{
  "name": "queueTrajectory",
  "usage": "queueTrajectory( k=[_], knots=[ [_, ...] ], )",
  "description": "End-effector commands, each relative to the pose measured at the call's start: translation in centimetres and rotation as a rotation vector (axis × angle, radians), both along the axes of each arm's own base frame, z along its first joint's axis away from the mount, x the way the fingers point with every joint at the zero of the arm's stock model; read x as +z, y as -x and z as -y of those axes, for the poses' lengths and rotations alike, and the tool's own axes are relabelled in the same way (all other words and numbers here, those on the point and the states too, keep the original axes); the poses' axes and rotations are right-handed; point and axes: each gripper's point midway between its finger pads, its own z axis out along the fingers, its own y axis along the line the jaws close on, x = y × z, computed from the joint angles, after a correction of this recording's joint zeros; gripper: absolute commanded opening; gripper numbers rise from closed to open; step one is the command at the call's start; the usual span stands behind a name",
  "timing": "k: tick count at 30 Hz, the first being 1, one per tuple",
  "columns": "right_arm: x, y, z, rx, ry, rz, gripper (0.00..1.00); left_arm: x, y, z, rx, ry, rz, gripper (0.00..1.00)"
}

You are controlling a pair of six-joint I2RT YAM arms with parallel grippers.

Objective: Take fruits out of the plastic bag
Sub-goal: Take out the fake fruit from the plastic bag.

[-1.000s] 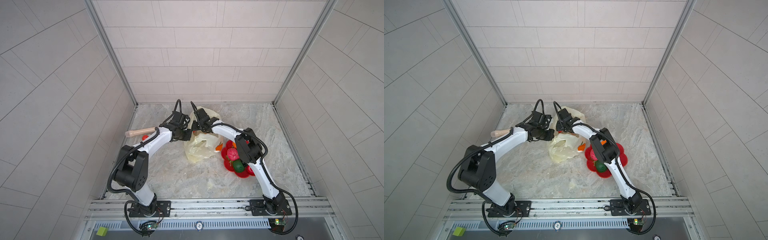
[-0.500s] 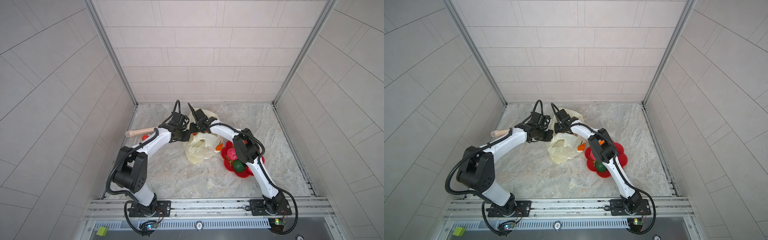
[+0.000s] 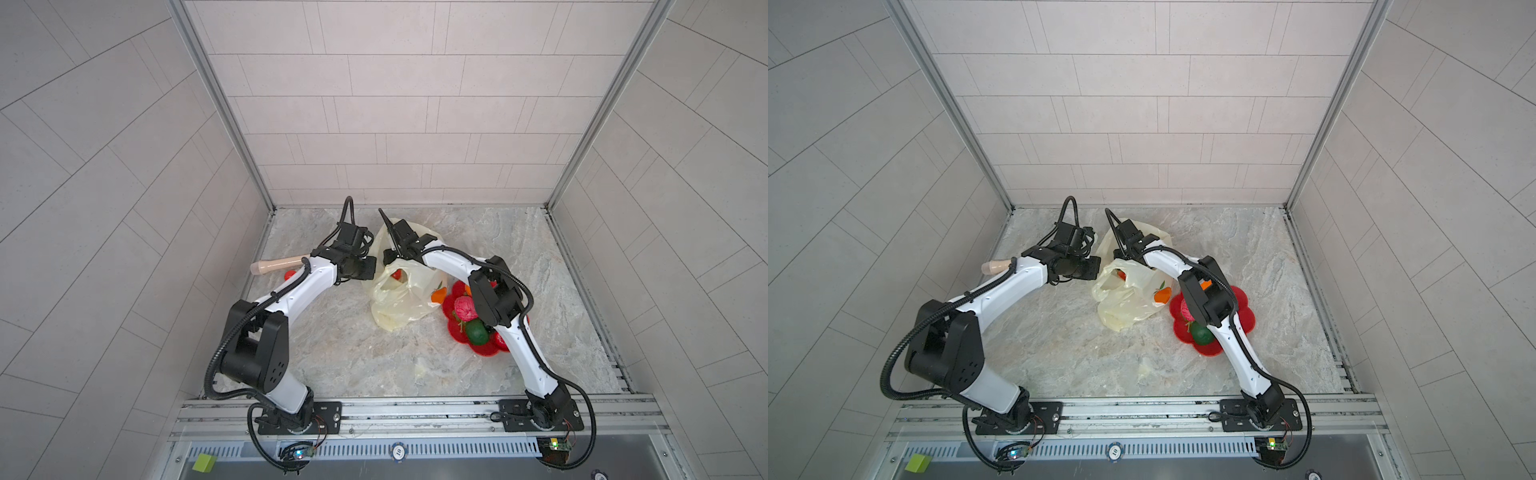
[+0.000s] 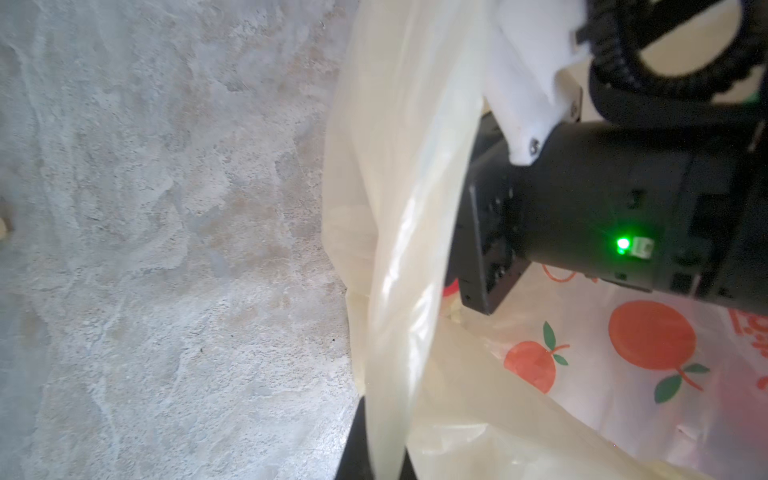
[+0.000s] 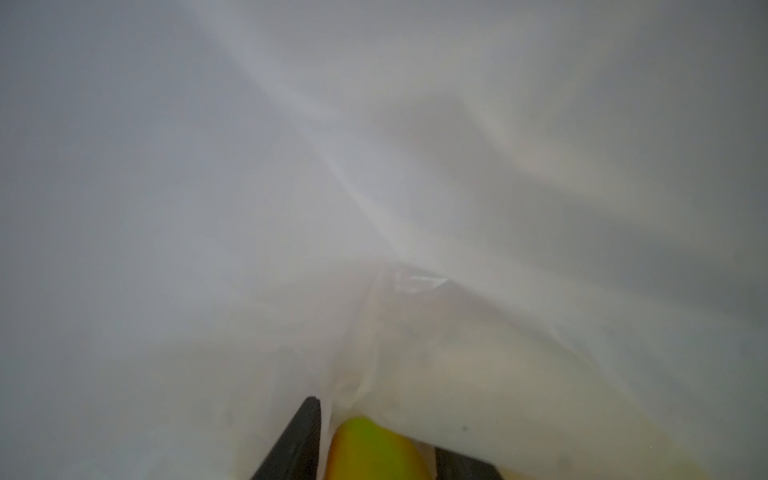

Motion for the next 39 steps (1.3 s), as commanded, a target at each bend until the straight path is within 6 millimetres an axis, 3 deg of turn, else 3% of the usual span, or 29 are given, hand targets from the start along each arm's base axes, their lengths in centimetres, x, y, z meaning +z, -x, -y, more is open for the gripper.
queueTrajectory(
  k=[1,3,9,15,19,31,39],
  knots=[
    [5.3,0.8,-0.2,0.036,-0.067,0.089,0.35,0.5,0.3,-1.1,0.037,-0.026,0.015,0.00],
    [6.6,1.5,-0.3,0.059,-0.092,0.129,0.34,0.7,0.3,-1.2,0.046,-0.021,0.021,0.00],
    [7.9,4.3,0.2,0.125,-0.130,0.188,0.32,1.5,-0.2,-1.6,0.086,-0.026,0.048,0.00],
    [9.3,7.1,0.5,0.193,-0.217,0.253,0.30,3.2,-2.5,-3.5,0.212,-0.086,0.137,0.00],
    [10.4,8.5,0.5,0.238,-0.253,0.283,0.30,4.5,-4.1,-3.4,0.238,-0.078,0.184,0.00],
    [13.7,11.3,0.1,0.336,-0.374,0.319,0.29,3.5,-6.9,-4.3,0.350,0.010,0.157,0.00],
    [13.8,13.9,0.0,0.435,-0.402,0.258,0.28,4.1,-8.0,-4.4,0.390,0.118,0.145,0.00]
  ],
)
